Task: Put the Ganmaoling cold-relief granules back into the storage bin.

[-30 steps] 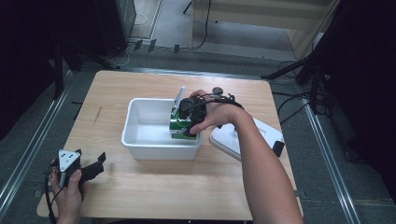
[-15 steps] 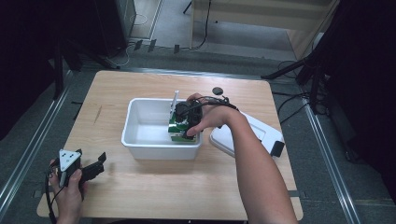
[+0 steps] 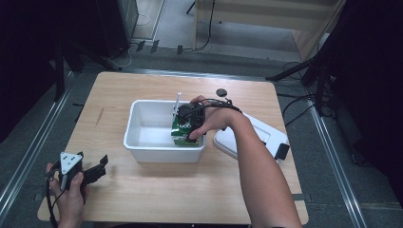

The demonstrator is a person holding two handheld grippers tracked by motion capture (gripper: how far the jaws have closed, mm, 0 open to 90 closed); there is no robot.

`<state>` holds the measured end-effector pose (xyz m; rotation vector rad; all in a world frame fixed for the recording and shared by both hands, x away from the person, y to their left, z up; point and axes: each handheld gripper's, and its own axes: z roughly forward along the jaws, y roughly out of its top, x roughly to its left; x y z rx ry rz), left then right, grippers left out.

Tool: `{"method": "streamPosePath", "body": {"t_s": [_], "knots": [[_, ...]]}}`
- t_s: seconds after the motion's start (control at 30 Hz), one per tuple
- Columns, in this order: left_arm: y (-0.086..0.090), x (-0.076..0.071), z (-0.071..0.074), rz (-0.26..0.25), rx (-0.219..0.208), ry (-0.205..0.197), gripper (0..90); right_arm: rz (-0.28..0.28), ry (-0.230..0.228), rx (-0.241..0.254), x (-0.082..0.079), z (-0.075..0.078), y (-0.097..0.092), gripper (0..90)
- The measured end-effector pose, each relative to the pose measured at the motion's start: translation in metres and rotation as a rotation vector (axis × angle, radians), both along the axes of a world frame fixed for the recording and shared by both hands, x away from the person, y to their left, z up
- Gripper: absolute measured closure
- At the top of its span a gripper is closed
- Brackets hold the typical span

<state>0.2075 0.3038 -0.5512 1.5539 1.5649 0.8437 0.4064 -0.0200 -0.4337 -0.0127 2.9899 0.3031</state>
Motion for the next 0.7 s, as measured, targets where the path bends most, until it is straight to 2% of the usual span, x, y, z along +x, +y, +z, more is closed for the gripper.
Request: {"method": "streamPosePath", "body": {"t_s": [0.23,0.3,0.37,0.4,0.43,0.53,0.7], "knots": [[0.0,0.0,0.0,-0.003,0.0,0.0,14.4,-0.008,0.002,-0.007,0.0,-0.001,0.0,13.6],[0.0,0.0,0.0,-0.005,-0.003,0.001,14.5,-0.013,-0.01,-0.014,0.001,-0.001,-0.001,14.0],[0.0,0.0,0.0,-0.007,-0.002,0.0,14.5,-0.018,-0.003,-0.008,0.002,-0.002,-0.003,14.2],[0.0,0.0,0.0,-0.007,-0.002,0.0,14.4,-0.041,0.007,-0.01,0.001,-0.002,-0.005,14.5],[0.0,0.0,0.0,-0.008,-0.002,0.001,14.5,-0.027,0.005,-0.004,0.002,-0.003,-0.006,14.6],[0.0,0.0,0.0,-0.008,-0.003,0.001,14.4,-0.044,0.009,-0.008,0.001,-0.003,-0.008,14.5],[0.0,0.0,0.0,-0.008,-0.001,0.002,14.4,-0.052,0.006,0.032,0.001,0.008,-0.01,13.7]]}}
